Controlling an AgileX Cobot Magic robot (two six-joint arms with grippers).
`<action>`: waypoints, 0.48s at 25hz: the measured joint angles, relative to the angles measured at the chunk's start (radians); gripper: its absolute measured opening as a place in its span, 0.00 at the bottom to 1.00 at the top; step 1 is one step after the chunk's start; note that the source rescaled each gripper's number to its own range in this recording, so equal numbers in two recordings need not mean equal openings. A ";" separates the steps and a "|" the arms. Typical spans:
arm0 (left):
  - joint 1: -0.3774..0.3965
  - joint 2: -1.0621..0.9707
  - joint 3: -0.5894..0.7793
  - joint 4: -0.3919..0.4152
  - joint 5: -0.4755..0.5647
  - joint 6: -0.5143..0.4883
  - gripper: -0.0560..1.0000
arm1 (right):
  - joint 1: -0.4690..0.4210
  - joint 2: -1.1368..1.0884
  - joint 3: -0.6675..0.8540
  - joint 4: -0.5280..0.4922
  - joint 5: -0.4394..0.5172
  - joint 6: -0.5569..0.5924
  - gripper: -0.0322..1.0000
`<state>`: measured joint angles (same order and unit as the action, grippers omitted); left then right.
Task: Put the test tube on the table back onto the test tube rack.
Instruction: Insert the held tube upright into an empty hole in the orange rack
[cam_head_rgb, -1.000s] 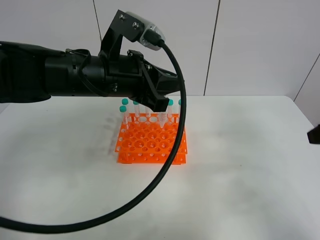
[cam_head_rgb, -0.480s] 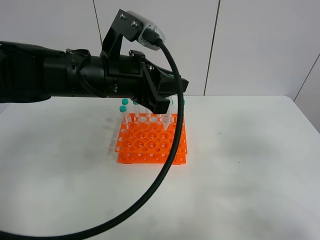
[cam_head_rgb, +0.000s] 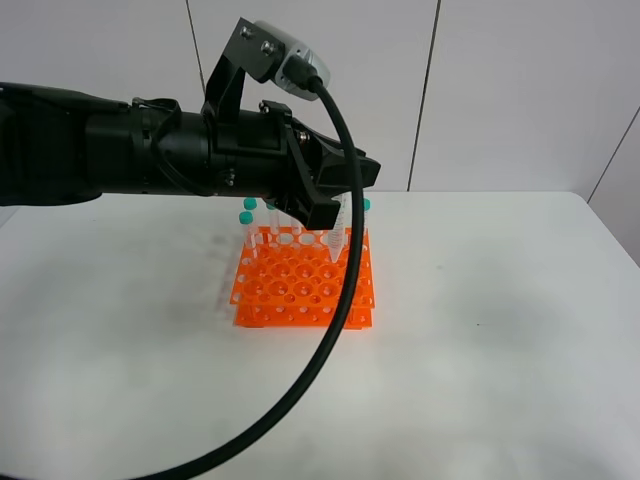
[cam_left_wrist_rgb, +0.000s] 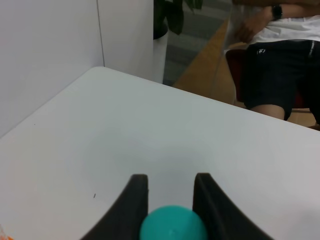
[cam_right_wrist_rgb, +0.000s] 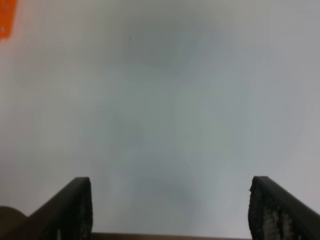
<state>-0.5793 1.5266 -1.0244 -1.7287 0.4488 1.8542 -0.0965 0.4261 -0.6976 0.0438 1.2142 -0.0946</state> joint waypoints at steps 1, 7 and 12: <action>0.000 0.000 0.000 0.000 0.002 0.000 0.06 | 0.000 -0.027 0.002 0.000 0.000 -0.003 0.81; 0.000 0.000 0.000 0.000 0.005 0.000 0.06 | 0.000 -0.192 0.034 0.002 -0.058 -0.005 0.81; 0.000 0.000 0.000 0.000 0.006 0.000 0.06 | 0.000 -0.311 0.111 0.011 -0.111 -0.006 0.81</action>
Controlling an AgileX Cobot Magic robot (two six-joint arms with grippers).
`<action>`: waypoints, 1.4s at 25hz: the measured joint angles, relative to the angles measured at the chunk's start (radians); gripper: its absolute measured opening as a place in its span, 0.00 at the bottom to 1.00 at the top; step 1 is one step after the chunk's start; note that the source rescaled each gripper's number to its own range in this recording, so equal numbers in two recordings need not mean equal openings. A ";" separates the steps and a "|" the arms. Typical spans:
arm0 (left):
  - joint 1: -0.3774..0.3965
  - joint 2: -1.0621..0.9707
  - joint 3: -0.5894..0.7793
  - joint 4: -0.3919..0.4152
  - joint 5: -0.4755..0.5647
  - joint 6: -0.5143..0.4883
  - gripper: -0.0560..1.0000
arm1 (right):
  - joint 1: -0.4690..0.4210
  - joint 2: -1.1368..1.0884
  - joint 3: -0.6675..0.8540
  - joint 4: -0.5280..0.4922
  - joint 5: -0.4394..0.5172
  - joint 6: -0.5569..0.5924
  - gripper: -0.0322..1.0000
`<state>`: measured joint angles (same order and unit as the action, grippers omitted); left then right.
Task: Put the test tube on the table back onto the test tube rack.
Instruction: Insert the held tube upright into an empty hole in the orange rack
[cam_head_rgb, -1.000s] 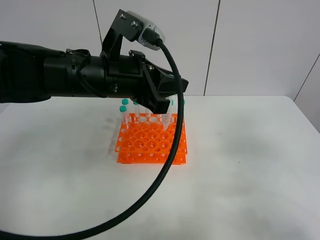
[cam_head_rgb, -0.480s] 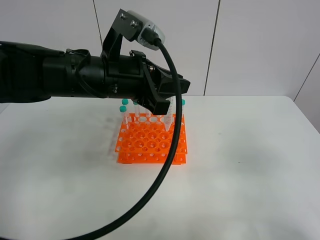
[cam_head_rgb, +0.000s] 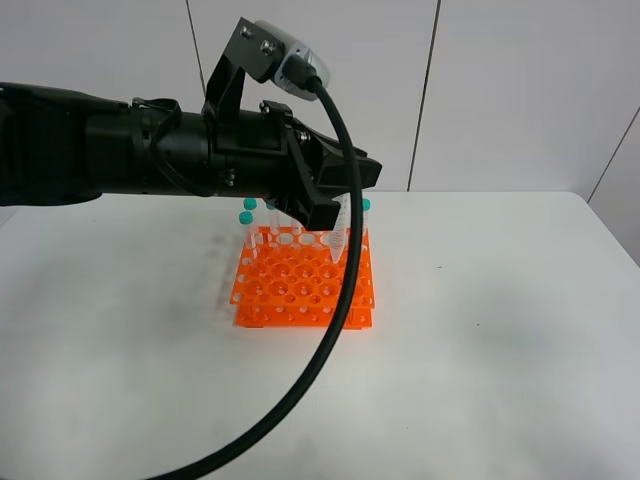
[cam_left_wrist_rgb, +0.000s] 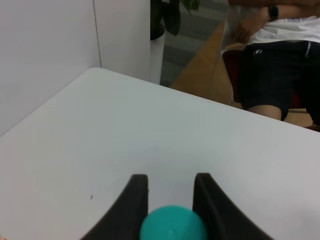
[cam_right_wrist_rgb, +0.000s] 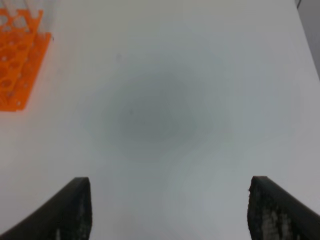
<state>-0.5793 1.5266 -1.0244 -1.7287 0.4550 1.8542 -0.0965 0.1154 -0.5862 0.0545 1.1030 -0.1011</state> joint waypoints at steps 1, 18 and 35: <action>0.000 0.000 0.000 0.000 0.001 0.000 0.06 | 0.000 -0.023 0.015 0.001 -0.008 0.000 0.81; 0.000 0.000 0.000 0.000 0.007 0.000 0.06 | 0.000 -0.121 0.090 0.051 -0.071 -0.061 0.78; 0.000 0.000 0.000 0.000 0.014 0.000 0.06 | 0.000 -0.121 0.092 0.050 -0.072 -0.025 0.76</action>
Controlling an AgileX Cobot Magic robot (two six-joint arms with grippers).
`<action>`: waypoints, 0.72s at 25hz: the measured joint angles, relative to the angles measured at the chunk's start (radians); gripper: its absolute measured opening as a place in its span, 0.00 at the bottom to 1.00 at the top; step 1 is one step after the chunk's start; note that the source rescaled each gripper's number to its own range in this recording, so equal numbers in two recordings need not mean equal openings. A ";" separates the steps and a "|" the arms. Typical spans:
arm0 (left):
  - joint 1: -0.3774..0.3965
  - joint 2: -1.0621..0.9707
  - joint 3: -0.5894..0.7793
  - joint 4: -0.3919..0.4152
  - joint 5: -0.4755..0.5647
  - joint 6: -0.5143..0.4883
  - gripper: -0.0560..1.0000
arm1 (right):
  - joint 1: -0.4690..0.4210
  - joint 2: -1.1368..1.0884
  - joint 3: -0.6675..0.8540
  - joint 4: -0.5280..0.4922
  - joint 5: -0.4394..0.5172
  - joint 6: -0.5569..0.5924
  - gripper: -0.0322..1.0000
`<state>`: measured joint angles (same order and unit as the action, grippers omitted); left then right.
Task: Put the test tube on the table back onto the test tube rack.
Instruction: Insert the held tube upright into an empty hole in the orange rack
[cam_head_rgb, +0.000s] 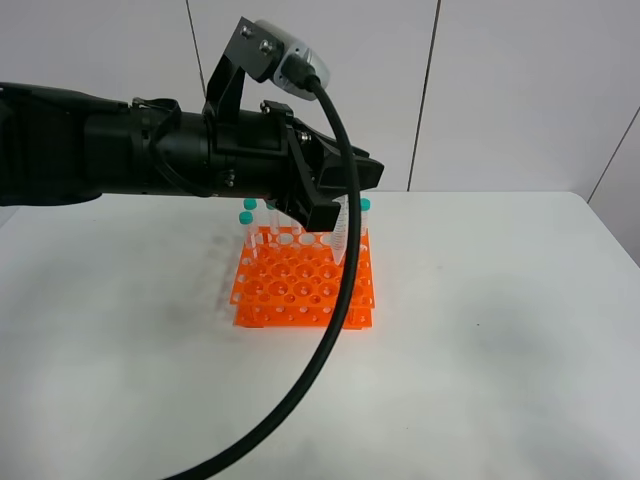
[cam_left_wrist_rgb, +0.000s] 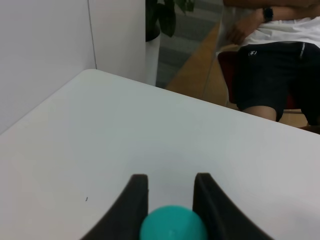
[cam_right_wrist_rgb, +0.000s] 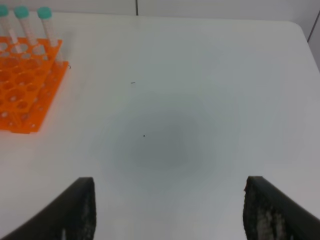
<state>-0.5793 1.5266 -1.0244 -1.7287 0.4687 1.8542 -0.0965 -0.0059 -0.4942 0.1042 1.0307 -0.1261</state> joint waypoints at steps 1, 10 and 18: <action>0.000 0.000 0.000 0.000 0.000 0.000 0.06 | 0.000 0.000 0.000 0.000 0.000 0.000 0.76; 0.000 0.000 0.000 0.000 0.001 0.000 0.06 | 0.000 0.000 0.000 0.000 0.000 0.001 0.76; 0.000 0.000 0.000 0.000 -0.030 0.009 0.06 | 0.000 0.000 0.000 0.000 0.000 0.002 0.76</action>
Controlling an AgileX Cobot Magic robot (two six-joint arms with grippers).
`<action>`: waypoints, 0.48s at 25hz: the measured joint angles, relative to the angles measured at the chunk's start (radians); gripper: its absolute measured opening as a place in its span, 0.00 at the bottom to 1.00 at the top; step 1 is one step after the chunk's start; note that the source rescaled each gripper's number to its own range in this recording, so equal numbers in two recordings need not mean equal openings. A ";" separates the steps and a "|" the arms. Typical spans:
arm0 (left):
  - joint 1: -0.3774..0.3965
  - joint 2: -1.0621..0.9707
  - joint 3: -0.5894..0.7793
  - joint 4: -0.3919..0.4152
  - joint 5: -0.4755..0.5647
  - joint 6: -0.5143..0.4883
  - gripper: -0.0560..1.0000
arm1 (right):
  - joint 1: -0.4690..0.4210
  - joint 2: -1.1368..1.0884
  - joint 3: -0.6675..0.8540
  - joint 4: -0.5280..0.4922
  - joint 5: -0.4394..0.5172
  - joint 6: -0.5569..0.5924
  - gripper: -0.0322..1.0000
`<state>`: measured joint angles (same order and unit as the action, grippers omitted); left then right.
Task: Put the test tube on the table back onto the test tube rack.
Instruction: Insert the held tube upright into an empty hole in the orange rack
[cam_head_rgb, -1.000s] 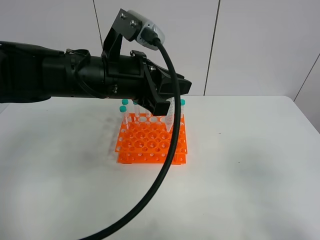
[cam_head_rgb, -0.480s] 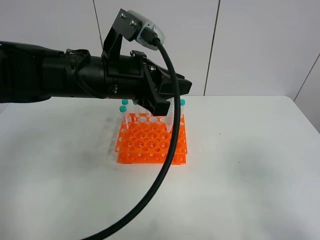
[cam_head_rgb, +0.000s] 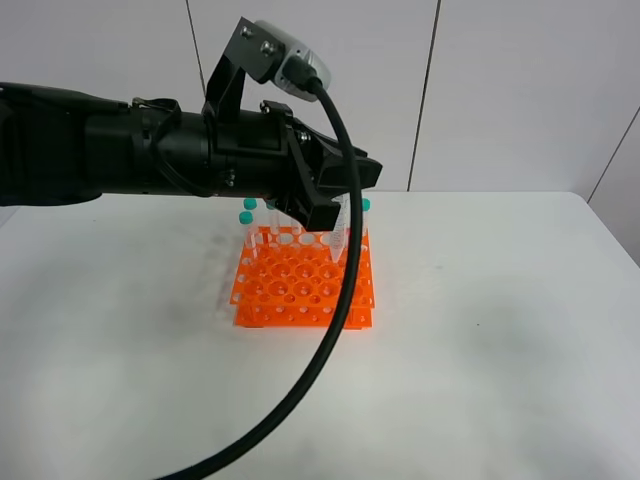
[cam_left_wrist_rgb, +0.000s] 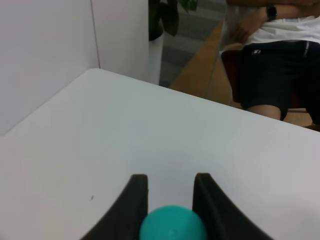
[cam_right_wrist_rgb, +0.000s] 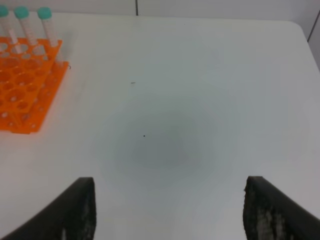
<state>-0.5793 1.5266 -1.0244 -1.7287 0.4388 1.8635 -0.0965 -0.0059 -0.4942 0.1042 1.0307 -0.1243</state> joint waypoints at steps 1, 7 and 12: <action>0.000 0.000 0.000 0.000 -0.010 0.005 0.06 | 0.000 0.000 0.000 0.000 0.000 0.000 0.76; 0.000 0.000 0.000 0.000 -0.068 0.012 0.06 | 0.000 0.000 0.000 0.000 0.000 0.000 0.76; 0.000 0.000 -0.002 0.031 -0.098 0.009 0.06 | 0.000 0.000 0.000 0.001 0.000 0.000 0.76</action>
<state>-0.5793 1.5266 -1.0266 -1.6978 0.3408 1.8722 -0.0965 -0.0059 -0.4942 0.1048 1.0307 -0.1243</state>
